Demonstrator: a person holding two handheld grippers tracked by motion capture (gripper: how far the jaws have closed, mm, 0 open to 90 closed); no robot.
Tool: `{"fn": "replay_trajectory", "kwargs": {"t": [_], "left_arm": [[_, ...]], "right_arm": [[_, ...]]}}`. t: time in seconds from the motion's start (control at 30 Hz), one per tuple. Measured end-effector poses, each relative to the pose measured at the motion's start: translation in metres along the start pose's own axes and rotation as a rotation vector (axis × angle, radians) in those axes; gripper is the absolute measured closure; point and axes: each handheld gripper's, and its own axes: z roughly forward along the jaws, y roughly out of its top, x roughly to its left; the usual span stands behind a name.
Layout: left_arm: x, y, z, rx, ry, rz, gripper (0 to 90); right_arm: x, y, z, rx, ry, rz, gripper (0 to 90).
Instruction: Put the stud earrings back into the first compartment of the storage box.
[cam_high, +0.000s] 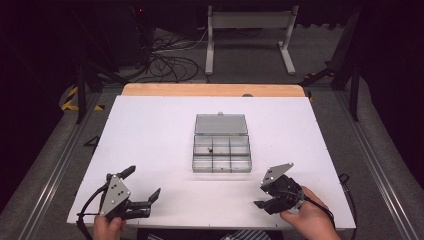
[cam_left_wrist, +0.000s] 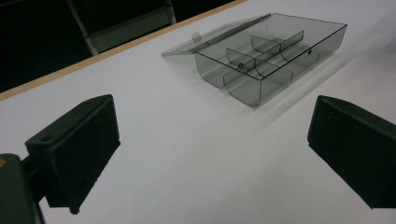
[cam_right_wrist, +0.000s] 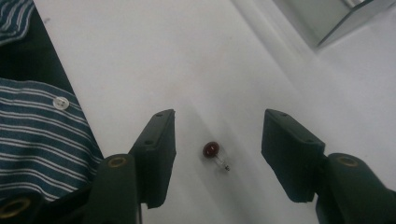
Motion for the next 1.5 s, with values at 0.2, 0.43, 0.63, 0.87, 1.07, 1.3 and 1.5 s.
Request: {"fn": "replay_trajectory", "kwargs": {"t": [0.2, 0.43, 0.63, 0.87, 1.07, 1.3, 1.5], "left_arm": [[0.000, 0.000, 0.000, 0.001, 0.000, 0.002, 2.8], [0.000, 0.000, 0.001, 0.001, -0.002, 0.001, 2.8], [0.000, 0.000, 0.000, 0.000, -0.004, -0.006, 2.8], [-0.001, 0.000, 0.000, 0.000, -0.005, -0.006, 2.8], [0.000, 0.000, 0.001, 0.002, -0.004, -0.009, 2.8], [0.000, 0.000, 0.001, 0.003, -0.003, -0.003, 2.8], [0.000, 0.000, 0.001, 0.002, -0.004, -0.009, 2.8]], "right_arm": [[0.001, 0.000, 0.006, 0.057, -0.005, -0.020, 53.9], [0.003, 0.001, 0.013, 0.109, -0.014, -0.043, 64.9], [0.003, 0.001, 0.015, 0.120, -0.021, -0.053, 76.0], [0.005, 0.004, 0.015, 0.126, -0.038, -0.072, 77.6], [0.004, 0.008, 0.010, 0.100, -0.048, -0.074, 77.5], [0.002, 0.017, 0.000, 0.030, -0.062, -0.070, 77.5], [0.001, 0.030, -0.007, -0.026, -0.060, -0.071, 77.3]]}}
